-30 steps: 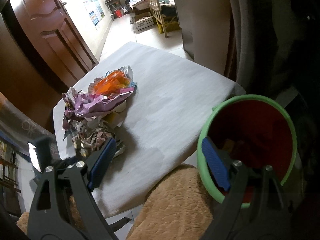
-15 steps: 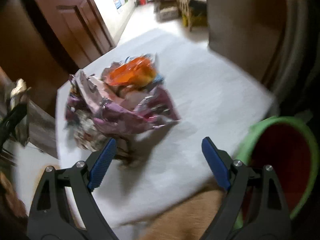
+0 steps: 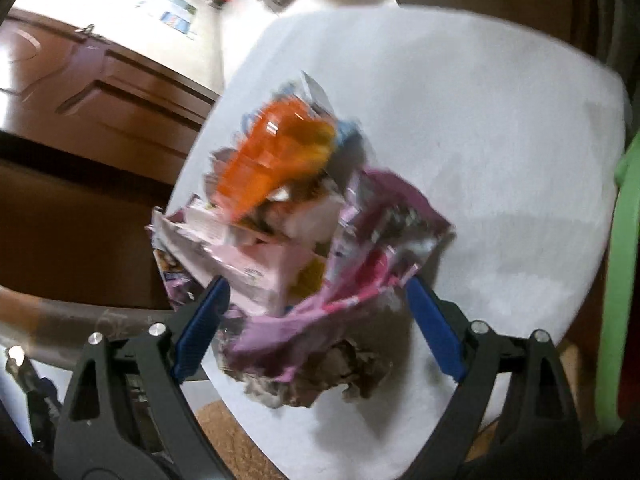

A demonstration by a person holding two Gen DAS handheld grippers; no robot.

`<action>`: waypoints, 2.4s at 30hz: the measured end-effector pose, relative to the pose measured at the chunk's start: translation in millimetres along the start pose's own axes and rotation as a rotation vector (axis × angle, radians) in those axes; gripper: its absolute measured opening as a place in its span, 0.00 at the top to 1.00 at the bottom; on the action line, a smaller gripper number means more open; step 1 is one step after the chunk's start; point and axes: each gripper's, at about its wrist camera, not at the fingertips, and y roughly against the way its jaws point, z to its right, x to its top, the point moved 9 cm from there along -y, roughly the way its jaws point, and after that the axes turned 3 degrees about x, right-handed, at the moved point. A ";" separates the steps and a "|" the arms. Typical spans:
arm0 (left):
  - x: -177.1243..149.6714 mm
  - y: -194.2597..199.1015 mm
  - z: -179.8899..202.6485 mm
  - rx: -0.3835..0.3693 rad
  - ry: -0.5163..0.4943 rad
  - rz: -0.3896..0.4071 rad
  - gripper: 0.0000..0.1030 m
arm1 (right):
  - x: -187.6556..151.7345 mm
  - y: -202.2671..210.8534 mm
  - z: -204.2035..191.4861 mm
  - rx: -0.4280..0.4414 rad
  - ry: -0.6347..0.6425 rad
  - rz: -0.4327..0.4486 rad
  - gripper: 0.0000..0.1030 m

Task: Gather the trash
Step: 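Grasp the pink wrapper with the right tool while the left tool holds the cigarette pack, then drop the cigarette pack and pink wrapper into the bin with both tools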

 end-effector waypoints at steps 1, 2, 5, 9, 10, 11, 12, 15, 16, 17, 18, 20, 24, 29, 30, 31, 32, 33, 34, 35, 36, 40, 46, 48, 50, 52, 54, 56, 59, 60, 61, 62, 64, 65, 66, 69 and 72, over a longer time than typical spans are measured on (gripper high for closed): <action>0.1 0.3 -1.0 0.000 0.003 0.001 0.56 | -4.1 -1.6 4.1 0.003 -0.015 -0.009 0.18; 0.7 1.3 -2.8 0.001 0.006 0.001 0.56 | -8.2 -3.8 9.3 0.007 -0.030 -0.019 0.25; -1.3 2.1 -2.9 0.001 0.015 -0.003 0.56 | -16.5 -4.6 16.9 0.011 -0.036 -0.045 0.46; -3.9 -0.2 -1.8 -0.004 0.022 -0.015 0.56 | -25.7 2.0 14.7 0.052 -0.019 -0.065 0.72; -2.7 0.2 -1.9 -0.005 0.023 -0.015 0.56 | -27.1 7.2 12.4 0.068 -0.012 -0.058 0.73; -2.7 0.0 -1.0 -0.006 0.021 -0.016 0.56 | -27.3 11.5 11.4 0.075 -0.004 -0.053 0.74; -3.0 -0.1 -0.7 -0.006 0.020 -0.017 0.56 | -27.7 17.5 9.5 0.080 0.009 -0.043 0.74; -2.8 -0.5 -0.3 -0.005 0.020 -0.017 0.56 | -26.2 36.5 1.5 0.109 0.041 -0.001 0.74; -2.8 -0.5 -0.4 -0.004 0.018 -0.017 0.56 | -26.5 46.8 -4.1 0.129 0.055 0.024 0.74; -2.5 -0.4 -0.1 -0.003 0.018 -0.016 0.56 | -26.4 55.1 -9.1 0.148 0.067 0.043 0.74; -2.1 -0.2 0.3 -0.002 0.017 -0.015 0.56 | -26.7 62.2 -11.9 0.160 0.077 0.053 0.74; -2.2 0.5 1.7 -0.002 0.016 -0.013 0.56 | -27.6 80.7 -23.7 0.194 0.113 0.089 0.74; -3.5 0.7 5.7 0.002 0.007 -0.015 0.56 | -30.7 118.5 -42.1 0.250 0.187 0.164 0.74; -0.7 5.3 12.2 -0.004 -0.003 -0.009 0.56 | -34.2 153.7 -54.1 0.316 0.230 0.220 0.74; 0.4 6.7 13.6 -0.005 -0.006 -0.007 0.56 | -33.6 158.8 -54.7 0.318 0.237 0.233 0.74; 1.1 7.5 15.1 -0.007 -0.008 -0.006 0.56 | -34.5 161.1 -57.0 0.315 0.244 0.243 0.74; 1.4 8.1 16.5 -0.009 -0.009 -0.007 0.56 | -35.0 166.9 -59.1 0.306 0.263 0.262 0.74; 1.9 9.0 18.2 -0.012 -0.011 -0.007 0.56 | -35.0 171.5 -60.3 0.301 0.276 0.276 0.74; 2.3 9.9 20.1 -0.014 -0.014 -0.007 0.56 | -34.6 176.0 -60.9 0.299 0.287 0.288 0.74; 2.9 10.7 21.5 -0.016 -0.017 -0.007 0.56 | -34.2 182.4 -62.4 0.302 0.299 0.303 0.74; 3.3 11.3 23.8 -0.019 -0.021 -0.007 0.56 | -34.2 187.4 -62.7 0.305 0.306 0.312 0.74; 4.7 15.2 35.8 -0.027 -0.043 -0.003 0.56 | -31.5 203.6 -64.0 0.325 0.328 0.347 0.74; 4.6 16.8 56.7 -0.068 -0.043 -0.023 0.56 | -23.7 215.7 -50.0 0.351 0.313 0.371 0.74; 3.6 16.8 65.1 -0.075 -0.056 -0.027 0.56 | -20.7 219.1 -39.6 0.359 0.292 0.373 0.74; 3.4 19.1 76.4 -0.080 -0.077 -0.022 0.56 | -19.5 223.7 -30.9 0.365 0.278 0.381 0.74; 3.8 22.2 90.3 -0.093 -0.096 -0.014 0.56 | -18.5 229.5 -24.4 0.370 0.267 0.390 0.74; 3.9 25.5 103.8 -0.109 -0.109 -0.008 0.56 | -16.0 237.5 -13.1 0.384 0.253 0.407 0.74; 4.6 28.3 115.8 -0.122 -0.119 0.001 0.56 | -15.0 245.2 -4.5 0.399 0.240 0.420 0.74; 4.4 31.7 132.7 -0.142 -0.130 0.006 0.56 | -14.1 253.5 8.7 0.401 0.230 0.433 0.74; 3.3 32.6 138.7 -0.148 -0.135 0.004 0.56 | -13.9 255.6 13.1 0.404 0.226 0.434 0.74; 2.4 33.2 142.5 -0.152 -0.139 0.002 0.56 | -13.3 257.2 16.6 0.405 0.223 0.435 0.74; 0.9 33.7 147.3 -0.156 -0.146 0.000 0.56 | -13.8 257.8 21.3 0.406 0.219 0.432 0.74; -1.6 35.3 152.8 -0.162 -0.152 -0.005 0.56 | -14.7 257.7 28.6 0.404 0.208 0.428 0.74; -2.4 35.8 154.9 -0.166 -0.154 -0.008 0.56 | -14.9 257.2 30.8 0.405 0.203 0.425 0.74; -2.9 36.4 157.5 -0.170 -0.155 -0.011 0.56 | -15.1 257.0 34.5 0.405 0.197 0.423 0.74; -3.3 36.5 164.9 -0.193 -0.148 -0.023 0.55 | -14.3 258.1 42.4 0.400 0.182 0.427 0.74; -8.0 30.2 179.8 -0.237 -0.149 -0.050 0.56 | -10.8 260.9 55.6 0.371 0.156 0.440 0.74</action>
